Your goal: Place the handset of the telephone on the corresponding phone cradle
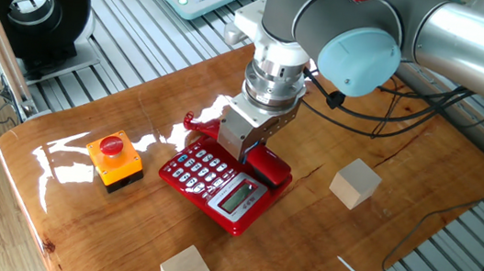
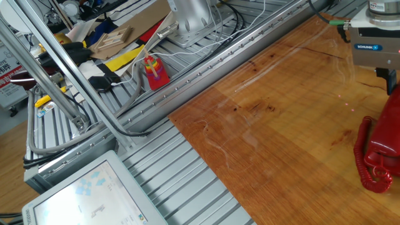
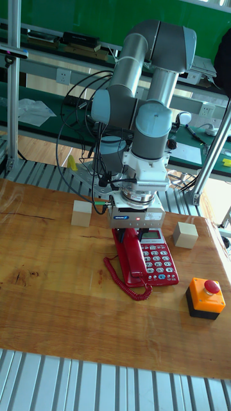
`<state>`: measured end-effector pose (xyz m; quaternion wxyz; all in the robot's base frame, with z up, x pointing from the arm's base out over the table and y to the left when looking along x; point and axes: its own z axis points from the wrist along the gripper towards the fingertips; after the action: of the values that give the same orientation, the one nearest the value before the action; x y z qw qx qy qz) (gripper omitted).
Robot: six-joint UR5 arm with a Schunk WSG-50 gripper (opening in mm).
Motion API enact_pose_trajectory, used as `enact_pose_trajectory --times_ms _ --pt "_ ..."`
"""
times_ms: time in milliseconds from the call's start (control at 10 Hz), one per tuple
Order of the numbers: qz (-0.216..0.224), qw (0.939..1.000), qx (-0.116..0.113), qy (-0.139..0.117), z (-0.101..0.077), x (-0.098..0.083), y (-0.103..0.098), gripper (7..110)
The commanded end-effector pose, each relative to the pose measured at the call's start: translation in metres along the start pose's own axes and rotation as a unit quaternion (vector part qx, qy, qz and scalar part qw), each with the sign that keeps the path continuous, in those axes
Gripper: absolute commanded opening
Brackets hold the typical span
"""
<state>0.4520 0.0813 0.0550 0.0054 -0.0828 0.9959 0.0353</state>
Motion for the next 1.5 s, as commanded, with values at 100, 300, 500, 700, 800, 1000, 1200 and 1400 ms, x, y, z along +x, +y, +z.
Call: enact_pose_trajectory --times_ms 100,300,500,700,800,1000,1200,1400 --pt "0.002 1.0000 -0.009 0.002 -0.0014 0.0007 0.0037 22" --pt "0.002 0.9999 -0.012 0.002 -0.0017 0.0012 0.0055 22" --pt "0.004 0.9999 -0.011 0.003 -0.0016 0.0016 0.0044 22" --pt "0.004 0.9999 -0.011 0.002 -0.0015 0.0010 0.0029 22" --pt "0.004 0.9999 -0.011 0.001 -0.0017 0.0001 0.0029 22" --pt "0.004 0.9999 -0.012 -0.003 -0.0021 -0.0022 0.0031 22" --pt "0.005 0.9999 -0.009 -0.004 -0.0014 -0.0039 0.0016 22" --pt "0.004 0.9999 -0.008 -0.007 -0.0015 -0.0049 0.0018 22"
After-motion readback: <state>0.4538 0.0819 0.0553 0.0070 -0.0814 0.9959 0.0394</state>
